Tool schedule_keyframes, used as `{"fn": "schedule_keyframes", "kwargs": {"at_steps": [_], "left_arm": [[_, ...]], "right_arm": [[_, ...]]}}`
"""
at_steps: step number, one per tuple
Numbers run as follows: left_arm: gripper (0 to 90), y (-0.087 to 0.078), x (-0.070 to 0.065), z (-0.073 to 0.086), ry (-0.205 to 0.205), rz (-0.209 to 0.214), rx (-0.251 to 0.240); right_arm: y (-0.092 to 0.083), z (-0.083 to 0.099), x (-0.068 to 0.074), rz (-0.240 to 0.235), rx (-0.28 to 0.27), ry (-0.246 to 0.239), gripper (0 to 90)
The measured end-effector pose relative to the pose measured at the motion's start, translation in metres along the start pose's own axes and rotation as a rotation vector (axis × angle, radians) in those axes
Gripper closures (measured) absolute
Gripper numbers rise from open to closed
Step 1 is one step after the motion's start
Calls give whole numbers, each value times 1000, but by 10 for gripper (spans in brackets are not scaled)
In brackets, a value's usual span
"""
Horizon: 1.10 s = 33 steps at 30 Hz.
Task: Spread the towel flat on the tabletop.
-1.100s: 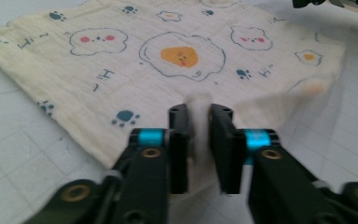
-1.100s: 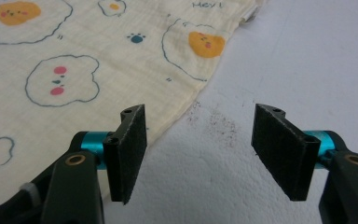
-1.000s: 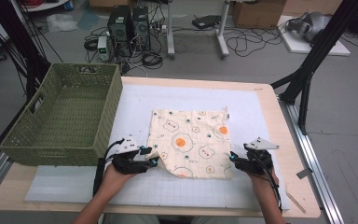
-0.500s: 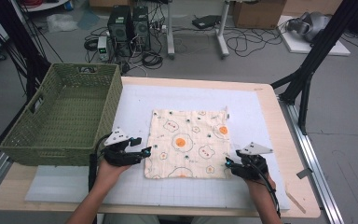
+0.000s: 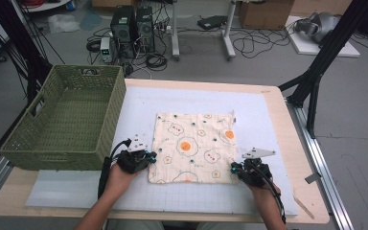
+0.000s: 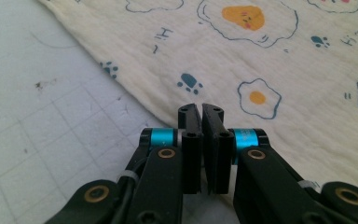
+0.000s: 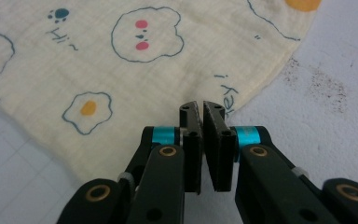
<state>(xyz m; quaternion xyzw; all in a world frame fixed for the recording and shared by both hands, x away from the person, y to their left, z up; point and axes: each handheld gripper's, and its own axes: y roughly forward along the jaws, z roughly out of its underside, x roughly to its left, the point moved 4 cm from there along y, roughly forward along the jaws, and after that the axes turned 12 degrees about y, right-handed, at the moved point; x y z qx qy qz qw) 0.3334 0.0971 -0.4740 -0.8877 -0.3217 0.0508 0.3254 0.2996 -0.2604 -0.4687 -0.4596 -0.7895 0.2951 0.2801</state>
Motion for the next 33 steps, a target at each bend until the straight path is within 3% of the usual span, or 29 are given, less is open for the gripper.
{"fn": "schedule_keyframes", "kwargs": {"at_steps": [7,15,16,18,19,21,22,25,29,33], "left_arm": [[872,-14,-7,7,9,32,4],[859,-28,-20,16,4,104,7],[836,-28,-19,16,2,108,3],[701,-28,-18,14,-5,106,-4],[701,-26,-16,12,-19,96,-13],[602,-22,-8,4,-41,69,-45],[529,-20,-3,0,-59,58,-67],[509,-9,16,-10,-113,16,-110],[494,3,34,-20,-135,-47,-136],[498,16,48,-31,-156,-82,-133]], "right_arm": [[-15,13,6,-4,24,-43,867],[-35,35,18,-39,60,-60,867],[-38,38,20,-40,63,-66,865],[-40,38,20,-31,51,-55,797],[-40,38,20,-31,51,-55,797],[-39,33,16,-8,19,-46,691],[-38,23,11,11,-25,-34,637],[-34,13,5,29,-54,-32,592],[-21,-6,-7,54,-94,10,492],[0,-28,-18,75,-105,26,472]]}}
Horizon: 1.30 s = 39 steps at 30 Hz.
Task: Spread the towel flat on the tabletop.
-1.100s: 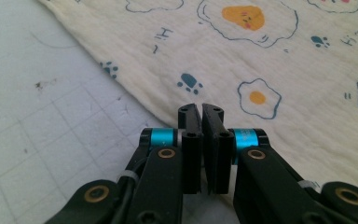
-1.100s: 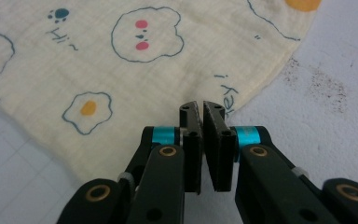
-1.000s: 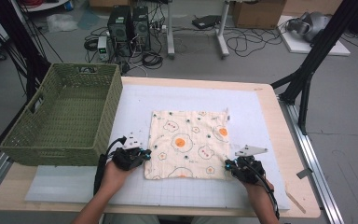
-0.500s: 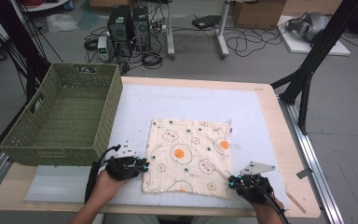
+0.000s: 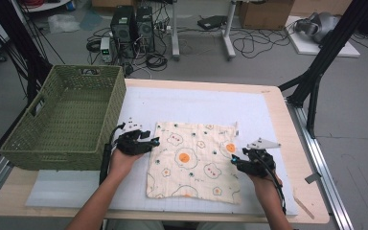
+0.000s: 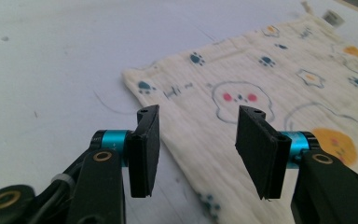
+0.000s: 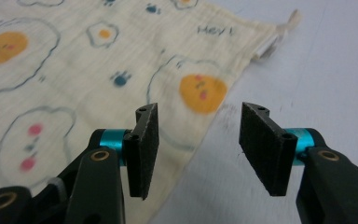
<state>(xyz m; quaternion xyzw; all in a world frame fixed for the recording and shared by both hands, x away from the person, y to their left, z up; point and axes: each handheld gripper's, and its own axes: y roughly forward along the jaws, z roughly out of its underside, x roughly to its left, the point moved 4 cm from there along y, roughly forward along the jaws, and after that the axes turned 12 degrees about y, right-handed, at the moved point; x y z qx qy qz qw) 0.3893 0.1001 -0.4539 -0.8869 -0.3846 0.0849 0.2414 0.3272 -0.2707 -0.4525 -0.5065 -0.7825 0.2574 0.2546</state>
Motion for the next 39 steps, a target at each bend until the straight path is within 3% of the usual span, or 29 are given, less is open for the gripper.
{"fn": "schedule_keyframes", "kwargs": {"at_steps": [4,6,9,10,11,12,15,16,17,20,22,24,26,27,28,30,33,34,35,38,39], "left_arm": [[514,17,10,-6,-13,-30,26],[523,26,15,-6,-25,-38,62],[528,37,21,-6,-53,-66,56],[533,43,23,-1,-77,-70,83],[541,43,23,-1,-77,-70,83],[541,44,24,-1,-76,-82,95],[663,44,19,-1,-31,-45,95],[715,46,16,-1,3,-30,128],[746,47,15,-2,37,-50,135],[860,49,19,-4,3,-80,146],[868,49,21,-4,4,-127,154],[868,48,23,-4,-16,-140,156],[869,47,23,-4,5,-175,168],[869,45,24,-4,16,-179,172],[858,42,26,-3,-19,-149,140],[821,40,26,-3,-11,-141,128],[608,33,28,-3,-23,-121,92],[491,31,29,-4,-31,-114,80],[491,29,29,-5,-49,-90,60],[406,18,28,-13,-75,-40,-20],[368,18,28,-13,-75,-40,-20]], "right_arm": [[19,-18,-9,30,-21,17,502],[27,-26,-13,48,-28,17,521],[39,-38,-18,40,-30,33,544],[51,-44,-21,35,-12,33,558],[51,-44,-21,35,-12,33,558],[57,-46,-21,30,-4,29,569],[72,-45,-21,37,31,15,622],[74,-44,-21,37,28,22,644],[74,-45,-21,30,22,36,711],[75,-45,-21,11,29,8,846],[73,-46,-27,46,24,-4,881],[73,-46,-29,60,18,8,885],[72,-46,-30,136,10,-23,896],[72,-46,-30,136,10,-23,896],[71,-45,-33,123,17,0,883],[69,-45,-36,112,5,12,873],[61,-47,-36,84,-31,27,817],[56,-49,-34,76,-46,14,779],[56,-49,-34,76,-46,14,779],[45,-51,-31,49,-79,6,476],[45,-51,-31,49,-79,6,476]]}}
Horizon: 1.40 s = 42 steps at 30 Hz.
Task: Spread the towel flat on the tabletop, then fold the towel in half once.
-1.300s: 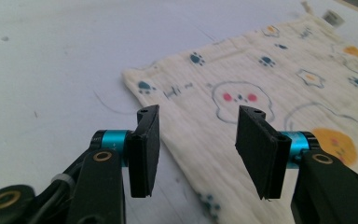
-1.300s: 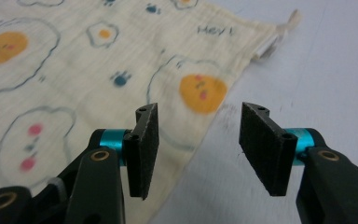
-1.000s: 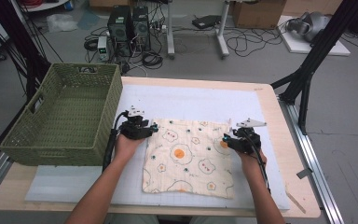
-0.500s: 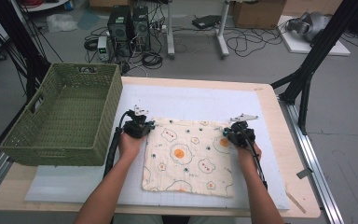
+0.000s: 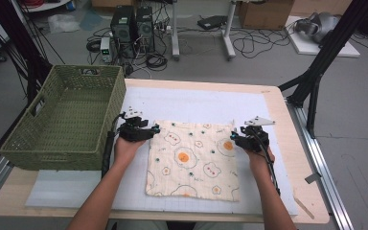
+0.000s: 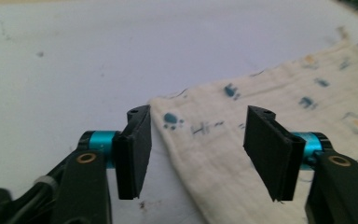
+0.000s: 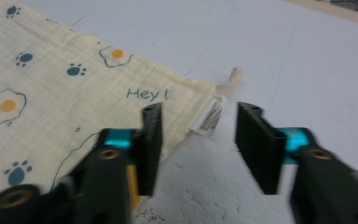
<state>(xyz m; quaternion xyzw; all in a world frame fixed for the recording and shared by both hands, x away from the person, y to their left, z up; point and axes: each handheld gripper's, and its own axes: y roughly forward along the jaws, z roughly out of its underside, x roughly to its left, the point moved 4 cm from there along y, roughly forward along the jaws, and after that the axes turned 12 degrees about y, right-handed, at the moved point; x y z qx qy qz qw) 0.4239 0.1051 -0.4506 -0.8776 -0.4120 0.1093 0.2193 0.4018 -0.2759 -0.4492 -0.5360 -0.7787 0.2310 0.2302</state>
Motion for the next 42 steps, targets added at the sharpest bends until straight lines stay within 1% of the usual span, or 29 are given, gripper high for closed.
{"fn": "schedule_keyframes", "kwargs": {"at_steps": [1,2,3,4,5,6,7,8,9,11,12,13,14,15,17,18,20,21,22,25,28,30,33,34,36,38,39,41,42], "left_arm": [[368,-3,-1,-2,-4,5,-20],[330,-6,-2,-5,-5,16,-45],[294,-8,-3,-6,-6,22,-58],[260,-10,-5,-8,-7,28,-73],[200,-13,-8,-10,-8,24,-96],[161,-15,-10,-11,3,23,-114],[161,-18,-13,-11,7,34,-131],[162,-21,-15,-10,17,43,-145],[162,-24,-17,-8,25,47,-159],[176,-29,-20,-6,33,68,-193],[188,-31,-21,-5,50,80,-203],[221,-32,-22,-5,60,87,-215],[221,-35,-23,-5,87,98,-234],[223,-37,-24,-5,95,99,-244],[222,-40,-25,-5,109,88,-244],[222,-43,-26,-5,107,83,-235],[208,-44,-27,-3,80,88,-219],[191,-45,-28,-2,71,93,-210],[171,-45,-28,-2,70,92,-208],[169,-43,-26,-3,53,92,-224],[175,-41,-24,-4,37,90,-227],[174,-38,-22,-3,27,97,-207],[174,-34,-20,-5,12,100,-192],[174,-33,-19,-7,16,98,-187],[177,-30,-16,-9,4,91,-196],[180,-27,-13,-9,3,86,-166],[182,-25,-11,-10,-4,81,-162],[189,-22,-10,-12,4,86,-153],[207,-21,-11,-15,12,83,-152]], "right_arm": [[-2,-1,0,4,-11,-7,415],[-6,-1,1,-2,-21,-7,356],[-11,-2,1,-5,-36,-7,305],[-14,-2,1,-14,-43,-8,289],[-19,-2,1,-31,-56,-15,270],[-24,-2,2,-49,-66,-22,233],[-32,1,2,-66,-75,-25,168],[-37,4,3,-88,-76,-25,152],[-37,4,3,-88,-76,-25,152],[-44,8,3,-112,-87,-51,118],[-48,11,3,-124,-100,-63,118],[-54,14,3,-130,-123,-69,118],[-54,14,3,-130,-123,-69,118],[-56,16,3,-132,-134,-74,117],[-58,18,3,-137,-133,-74,117],[-58,18,2,-136,-129,-71,117],[-57,19,1,-132,-131,-62,115],[-57,19,1,-133,-123,-58,113],[-56,20,2,-130,-111,-62,113],[-55,20,3,-129,-111,-70,113],[-54,20,3,-126,-106,-72,112],[-54,20,3,-126,-105,-74,112],[-54,20,3,-133,-109,-71,112],[-55,19,2,-134,-110,-68,112],[-55,19,2,-138,-108,-59,112],[-54,19,2,-139,-104,-64,112],[-54,20,2,-140,-102,-65,112],[-54,20,3,-144,-99,-72,112],[-54,21,3,-139,-92,-78,112]]}}
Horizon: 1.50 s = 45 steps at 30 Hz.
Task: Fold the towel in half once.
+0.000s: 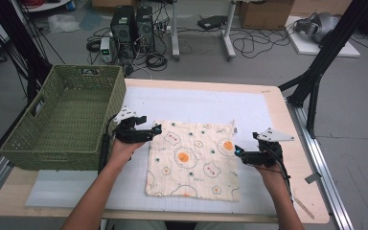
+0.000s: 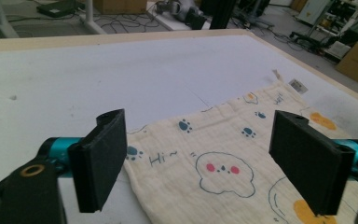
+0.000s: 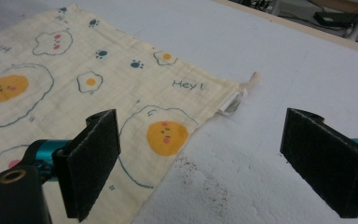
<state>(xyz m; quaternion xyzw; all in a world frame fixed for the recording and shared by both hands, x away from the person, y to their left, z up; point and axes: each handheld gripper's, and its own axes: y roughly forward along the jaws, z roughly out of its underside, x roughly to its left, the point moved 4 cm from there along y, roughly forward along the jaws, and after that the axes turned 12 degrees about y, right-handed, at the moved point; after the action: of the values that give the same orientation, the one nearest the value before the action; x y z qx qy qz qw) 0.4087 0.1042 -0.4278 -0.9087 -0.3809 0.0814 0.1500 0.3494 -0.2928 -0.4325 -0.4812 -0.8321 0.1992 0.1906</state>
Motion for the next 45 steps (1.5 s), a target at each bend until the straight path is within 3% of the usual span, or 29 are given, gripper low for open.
{"fn": "schedule_keyframes", "kwargs": {"at_steps": [7,11,13,17,23,30,33,35,37,41,45], "left_arm": [[216,15,2,-16,34,-10,15],[233,28,6,-19,45,-20,62],[308,33,9,-19,54,-37,99],[388,39,15,-19,56,-68,114],[460,50,23,-8,57,-84,169],[492,60,27,5,101,-105,245],[494,64,29,12,119,-121,294],[494,68,29,19,109,-132,338],[496,69,29,22,116,-122,354],[538,70,27,22,140,-125,352],[678,69,24,23,157,-95,335]], "right_arm": [[-5,1,-2,-11,-8,15,112],[-6,1,-4,-13,-6,23,112],[-6,2,-4,-11,-4,28,112],[-6,2,-5,-9,0,34,112],[-7,2,-7,-9,-6,46,113],[-6,3,-7,-8,4,48,113],[-4,4,-7,-10,9,46,112],[-3,4,-7,-11,14,51,113],[-2,5,-7,-12,16,55,113],[2,5,-6,-14,29,51,113],[5,5,-4,-16,38,52,112]]}}
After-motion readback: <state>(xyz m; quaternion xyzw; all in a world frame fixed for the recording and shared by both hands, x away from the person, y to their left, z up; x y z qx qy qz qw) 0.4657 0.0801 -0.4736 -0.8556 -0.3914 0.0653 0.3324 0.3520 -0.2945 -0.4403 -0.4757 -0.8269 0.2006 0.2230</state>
